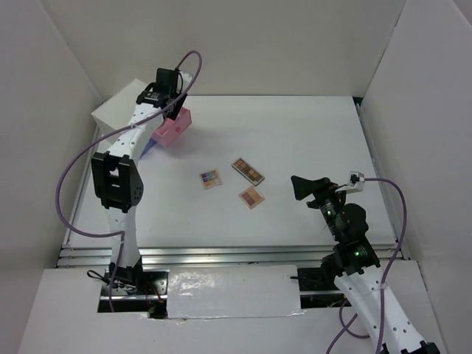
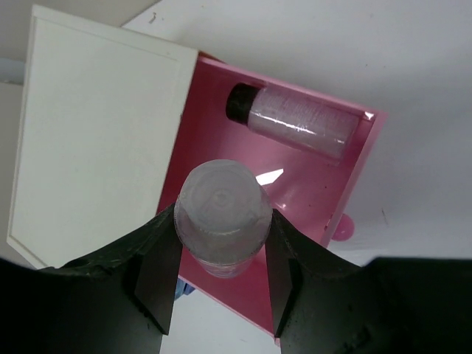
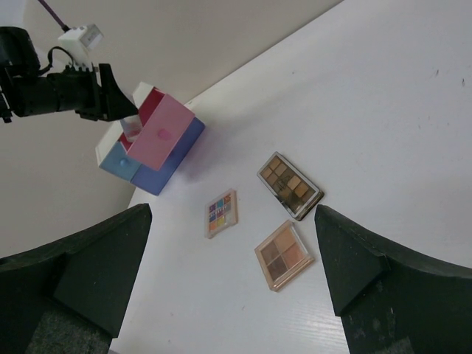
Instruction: Organize the makeup
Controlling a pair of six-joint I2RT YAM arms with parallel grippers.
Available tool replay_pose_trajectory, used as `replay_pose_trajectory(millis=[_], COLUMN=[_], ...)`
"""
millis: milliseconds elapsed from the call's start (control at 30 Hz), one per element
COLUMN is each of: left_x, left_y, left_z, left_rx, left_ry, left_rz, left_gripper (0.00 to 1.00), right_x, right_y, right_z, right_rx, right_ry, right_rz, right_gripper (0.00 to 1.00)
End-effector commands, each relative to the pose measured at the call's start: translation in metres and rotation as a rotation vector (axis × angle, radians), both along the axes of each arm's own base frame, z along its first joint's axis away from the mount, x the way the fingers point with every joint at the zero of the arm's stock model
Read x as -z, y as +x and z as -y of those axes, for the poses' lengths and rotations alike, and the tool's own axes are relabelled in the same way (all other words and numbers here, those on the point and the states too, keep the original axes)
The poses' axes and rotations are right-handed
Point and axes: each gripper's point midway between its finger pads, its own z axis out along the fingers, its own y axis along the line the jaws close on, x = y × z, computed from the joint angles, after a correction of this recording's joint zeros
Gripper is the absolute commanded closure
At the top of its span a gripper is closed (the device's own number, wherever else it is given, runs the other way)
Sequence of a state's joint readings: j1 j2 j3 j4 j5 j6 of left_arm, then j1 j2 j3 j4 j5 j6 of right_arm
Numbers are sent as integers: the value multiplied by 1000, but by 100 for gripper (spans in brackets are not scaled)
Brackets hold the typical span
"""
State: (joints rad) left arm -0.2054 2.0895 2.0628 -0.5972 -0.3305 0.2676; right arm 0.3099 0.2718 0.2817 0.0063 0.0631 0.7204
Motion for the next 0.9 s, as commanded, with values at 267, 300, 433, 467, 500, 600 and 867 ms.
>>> replay_pose_trajectory(millis=[267,300,433,467,500,600,867], left_x=[-8,-7,-2,1,1,-6,-81], left_y=[-3,-3,-1,0,1,3,-7], left_z=[-18,-18,-22,-22,-22,-21,-12], left_rx=[-37,-40,-71,-79,-90,-110,-182], left_ry=[111,112,116,111,109,84,-99], left_rz=[49,48,52,51,56,77,255], left_gripper=[49,47,20,15,13,5,8], right_x=[-11,-11,-12,-12,-12,-11,-11], right_y=[-2,-2,-2,-2,-2,-1,-1], right_z=[-4,-4,-3,-3,-3,-3,-4], right_rx=[-17,-19,-17,-14,-14,-17,-22], right_ry=[12,11,11,11,11,11,11], right_rz=[37,37,39,39,37,37,34], right_gripper=[0,0,0,0,0,0,0])
